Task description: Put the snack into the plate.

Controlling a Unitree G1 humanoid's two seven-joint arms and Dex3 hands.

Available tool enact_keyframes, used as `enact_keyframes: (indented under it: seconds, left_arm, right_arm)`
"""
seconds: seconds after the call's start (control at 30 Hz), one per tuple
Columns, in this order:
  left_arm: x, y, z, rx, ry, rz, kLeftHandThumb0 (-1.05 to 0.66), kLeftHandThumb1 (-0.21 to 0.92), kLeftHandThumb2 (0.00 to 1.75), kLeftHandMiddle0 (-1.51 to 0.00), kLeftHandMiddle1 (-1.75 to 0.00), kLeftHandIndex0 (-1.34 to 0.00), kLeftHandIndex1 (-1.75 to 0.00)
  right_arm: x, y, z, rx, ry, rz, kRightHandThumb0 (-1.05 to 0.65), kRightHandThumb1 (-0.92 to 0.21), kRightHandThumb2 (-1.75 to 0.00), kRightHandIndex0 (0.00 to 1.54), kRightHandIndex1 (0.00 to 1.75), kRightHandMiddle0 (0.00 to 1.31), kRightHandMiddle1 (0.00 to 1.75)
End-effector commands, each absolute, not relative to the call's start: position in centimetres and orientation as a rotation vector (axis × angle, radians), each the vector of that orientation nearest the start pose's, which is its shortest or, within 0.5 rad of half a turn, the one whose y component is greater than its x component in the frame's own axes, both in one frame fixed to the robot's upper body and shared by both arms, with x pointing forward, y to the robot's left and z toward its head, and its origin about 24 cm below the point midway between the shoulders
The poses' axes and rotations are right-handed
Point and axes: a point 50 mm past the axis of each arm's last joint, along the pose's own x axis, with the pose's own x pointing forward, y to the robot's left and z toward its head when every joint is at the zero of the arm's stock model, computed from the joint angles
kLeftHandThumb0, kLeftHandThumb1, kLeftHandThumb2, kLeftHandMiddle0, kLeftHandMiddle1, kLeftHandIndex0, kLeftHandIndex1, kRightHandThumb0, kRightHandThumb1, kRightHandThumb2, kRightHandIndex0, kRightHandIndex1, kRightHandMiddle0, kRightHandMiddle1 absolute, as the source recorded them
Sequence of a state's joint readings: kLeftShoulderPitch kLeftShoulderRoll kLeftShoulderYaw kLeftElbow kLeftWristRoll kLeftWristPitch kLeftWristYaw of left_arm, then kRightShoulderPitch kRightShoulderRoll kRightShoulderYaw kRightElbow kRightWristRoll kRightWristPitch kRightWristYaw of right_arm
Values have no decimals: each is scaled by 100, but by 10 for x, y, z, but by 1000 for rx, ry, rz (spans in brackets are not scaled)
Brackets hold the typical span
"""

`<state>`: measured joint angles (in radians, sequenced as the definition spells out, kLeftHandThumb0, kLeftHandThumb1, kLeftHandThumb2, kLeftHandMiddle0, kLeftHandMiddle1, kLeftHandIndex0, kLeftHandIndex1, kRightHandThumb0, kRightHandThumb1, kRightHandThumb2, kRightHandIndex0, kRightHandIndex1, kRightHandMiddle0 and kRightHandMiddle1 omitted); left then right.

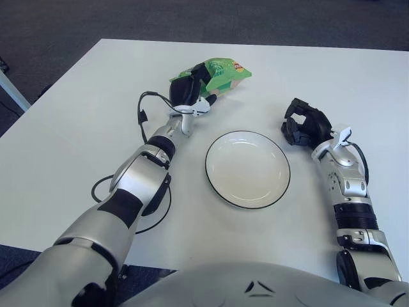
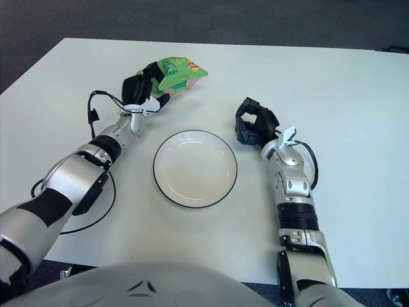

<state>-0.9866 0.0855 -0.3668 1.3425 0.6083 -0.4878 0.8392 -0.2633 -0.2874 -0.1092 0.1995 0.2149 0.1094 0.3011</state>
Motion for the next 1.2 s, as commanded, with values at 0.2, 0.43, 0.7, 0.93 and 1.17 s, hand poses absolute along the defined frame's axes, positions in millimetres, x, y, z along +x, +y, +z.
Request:
enact_keyframes:
  seconds: [0.2, 0.43, 0.7, 0.93, 1.17]
  left_arm:
    - [375, 102, 99, 856, -558, 116, -49, 25, 140, -130, -175, -66, -175]
    - [371, 133, 104, 855, -621, 109, -50, 24, 141, -131, -175, -67, -175]
    - [359, 152, 115, 763, -757, 28, -50, 23, 142, -132, -175, -67, -175]
    - [360, 148, 134, 704, -853, 40, -50, 24, 141, -131, -175, -67, -175]
    - [363, 141, 155, 702, -935, 39, -50, 24, 141, -131, -175, -67, -175]
  right_arm:
    - [294, -211, 46, -62, 154, 215, -47, -36, -127, 128, 175, 58, 175]
    - [295, -212, 46, -69, 156, 219, -48, -35, -128, 128, 175, 59, 175]
    - [296, -213, 47, -68, 164, 224, -48, -35, -128, 127, 175, 59, 175]
    - [298, -214, 45, -84, 182, 224, -48, -35, -128, 127, 175, 59, 175]
    - [299, -215, 44, -109, 192, 226, -48, -35, -128, 127, 175, 59, 175]
